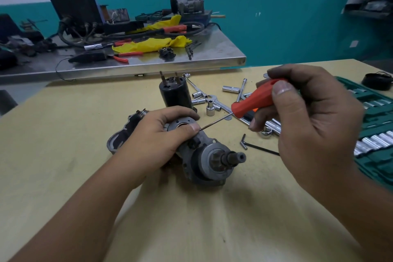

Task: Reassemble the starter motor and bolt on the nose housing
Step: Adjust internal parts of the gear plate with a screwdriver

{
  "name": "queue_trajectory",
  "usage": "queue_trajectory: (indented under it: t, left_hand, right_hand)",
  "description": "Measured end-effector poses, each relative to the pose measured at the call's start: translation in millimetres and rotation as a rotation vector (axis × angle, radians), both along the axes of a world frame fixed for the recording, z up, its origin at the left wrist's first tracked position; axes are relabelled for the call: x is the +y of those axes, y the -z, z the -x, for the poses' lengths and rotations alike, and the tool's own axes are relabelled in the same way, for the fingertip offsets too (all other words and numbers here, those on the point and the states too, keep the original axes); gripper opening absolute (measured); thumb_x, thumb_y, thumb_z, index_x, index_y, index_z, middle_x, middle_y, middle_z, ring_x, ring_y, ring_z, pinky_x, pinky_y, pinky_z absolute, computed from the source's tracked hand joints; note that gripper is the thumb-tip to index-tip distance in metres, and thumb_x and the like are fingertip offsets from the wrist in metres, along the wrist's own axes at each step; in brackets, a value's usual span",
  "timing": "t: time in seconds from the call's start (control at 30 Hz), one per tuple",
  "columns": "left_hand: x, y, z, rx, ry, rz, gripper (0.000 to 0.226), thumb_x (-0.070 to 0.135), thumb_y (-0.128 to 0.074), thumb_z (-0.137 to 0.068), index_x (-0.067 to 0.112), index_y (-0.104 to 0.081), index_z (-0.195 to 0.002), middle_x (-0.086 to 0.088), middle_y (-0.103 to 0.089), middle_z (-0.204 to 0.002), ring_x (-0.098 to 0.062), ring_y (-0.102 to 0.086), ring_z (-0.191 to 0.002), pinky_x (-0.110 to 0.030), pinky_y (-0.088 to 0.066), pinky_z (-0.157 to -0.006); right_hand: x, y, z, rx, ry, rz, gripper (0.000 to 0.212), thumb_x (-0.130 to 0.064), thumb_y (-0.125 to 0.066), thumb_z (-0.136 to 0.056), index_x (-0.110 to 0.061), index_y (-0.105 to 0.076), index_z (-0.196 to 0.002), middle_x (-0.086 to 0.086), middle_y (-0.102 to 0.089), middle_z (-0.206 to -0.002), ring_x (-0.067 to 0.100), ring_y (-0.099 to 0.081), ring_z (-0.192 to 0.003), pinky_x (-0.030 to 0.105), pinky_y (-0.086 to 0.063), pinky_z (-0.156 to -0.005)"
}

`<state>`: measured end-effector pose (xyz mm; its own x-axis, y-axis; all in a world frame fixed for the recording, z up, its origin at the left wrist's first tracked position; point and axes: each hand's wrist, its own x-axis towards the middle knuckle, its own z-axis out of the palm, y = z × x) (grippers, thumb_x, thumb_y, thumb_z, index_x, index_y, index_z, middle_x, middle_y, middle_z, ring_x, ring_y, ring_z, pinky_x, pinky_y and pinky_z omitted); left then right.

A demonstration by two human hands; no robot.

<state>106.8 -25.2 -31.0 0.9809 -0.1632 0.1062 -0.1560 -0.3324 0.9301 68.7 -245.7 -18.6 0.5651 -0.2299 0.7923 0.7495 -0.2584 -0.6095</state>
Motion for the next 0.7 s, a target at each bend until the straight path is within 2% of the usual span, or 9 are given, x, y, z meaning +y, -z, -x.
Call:
queue_trajectory:
  t: [0.07,0.13,0.17,0.23,0.3,0.37,0.5,0.57,0.7]
  left_hand:
    - [-1.5,1.0,0.6,-0.028,0.022,-0.042,0.012,0.028,-0.070,-0.097,0.038,-0.076,-0.097,0.013,-0.071,-0.072,-0.012,-0.059,-0.040,-0.023,-0.044,-0.036]
    - [-1.7,1.3,0.4,-0.097,0.018,-0.108,0.014,0.030,-0.069,-0.098,0.042,-0.075,-0.093,0.019,-0.069,-0.071,-0.005,-0.056,-0.038,-0.019,-0.042,-0.036]
    - [-1.6,0.9,0.4,-0.160,0.008,-0.167,0.012,0.035,-0.069,-0.097,0.045,-0.074,-0.093,0.025,-0.069,-0.077,0.000,-0.061,-0.047,-0.018,-0.045,-0.040]
    - [0.1,-1.3,-0.5,-0.383,-0.046,-0.425,0.011,0.050,-0.064,-0.093,0.049,-0.073,-0.099,0.032,-0.069,-0.093,0.006,-0.066,-0.078,-0.021,-0.052,-0.061]
    - [0.3,-1.0,-1.6,-0.594,-0.064,-0.578,0.019,0.048,-0.062,-0.090,0.045,-0.078,-0.100,0.031,-0.070,-0.097,-0.001,-0.060,-0.092,-0.025,-0.048,-0.073]
    - [-0.7,-0.6,-3.9,-0.608,-0.024,-0.461,0.009,0.037,-0.072,-0.091,0.041,-0.079,-0.095,0.027,-0.071,-0.094,-0.009,-0.057,-0.095,-0.027,-0.046,-0.077]
    - [-1.2,6.1,-7.5,-0.470,0.090,-0.156,0.024,0.008,-0.078,-0.089,0.032,-0.076,-0.087,0.013,-0.075,-0.088,-0.005,-0.070,-0.090,-0.016,-0.051,-0.077]
    - [-4.2,9.2,-7.6,-0.412,0.079,-0.076,0.018,0.007,-0.077,-0.090,0.025,-0.078,-0.087,0.009,-0.076,-0.086,-0.003,-0.070,-0.085,-0.014,-0.052,-0.073]
    - [-3.7,14.0,-8.7,-0.325,0.087,0.036,0.015,0.010,-0.075,-0.092,0.024,-0.079,-0.090,0.004,-0.078,-0.091,-0.005,-0.071,-0.086,-0.017,-0.055,-0.071]
  right_hand:
    - [-1.0,-1.2,0.7,-0.005,-0.001,-0.011,0.015,-0.013,-0.051,-0.103,-0.011,-0.062,-0.112,0.009,-0.069,-0.082,0.023,-0.071,-0.055,0.035,-0.055,-0.053]
    - [-2.5,-2.9,1.2,-0.012,0.002,-0.023,0.015,-0.013,-0.051,-0.102,-0.012,-0.062,-0.112,0.008,-0.070,-0.082,0.024,-0.070,-0.054,0.035,-0.055,-0.051]
    - [-3.1,-3.8,1.3,-0.013,0.006,-0.028,0.015,-0.012,-0.050,-0.102,-0.012,-0.062,-0.112,0.009,-0.070,-0.084,0.024,-0.069,-0.053,0.034,-0.054,-0.051]
    - [-3.6,-5.0,1.1,-0.010,0.013,-0.033,0.015,-0.010,-0.050,-0.102,-0.010,-0.061,-0.111,0.014,-0.070,-0.086,0.023,-0.068,-0.052,0.032,-0.054,-0.051]
    - [-3.4,-5.5,0.6,0.001,0.007,-0.053,0.014,-0.008,-0.050,-0.102,-0.008,-0.061,-0.110,0.016,-0.070,-0.085,0.024,-0.068,-0.051,0.033,-0.054,-0.050]
    - [-3.4,-5.6,0.0,0.014,-0.001,-0.077,0.014,-0.006,-0.050,-0.102,-0.008,-0.061,-0.109,0.017,-0.069,-0.083,0.026,-0.067,-0.050,0.034,-0.054,-0.050]
    - [-3.4,-5.9,-0.2,0.039,-0.011,-0.099,0.013,-0.006,-0.050,-0.101,-0.009,-0.062,-0.107,0.018,-0.066,-0.077,0.027,-0.067,-0.050,0.034,-0.054,-0.049]
    - [-3.6,-6.6,-0.4,0.042,-0.014,-0.109,0.013,-0.005,-0.050,-0.101,-0.010,-0.062,-0.105,0.020,-0.065,-0.085,0.027,-0.067,-0.049,0.033,-0.053,-0.048]
    - [-4.5,-8.0,-0.5,0.048,-0.007,-0.094,0.014,-0.002,-0.050,-0.100,-0.007,-0.062,-0.103,0.017,-0.065,-0.074,0.024,-0.066,-0.048,0.029,-0.051,-0.047]
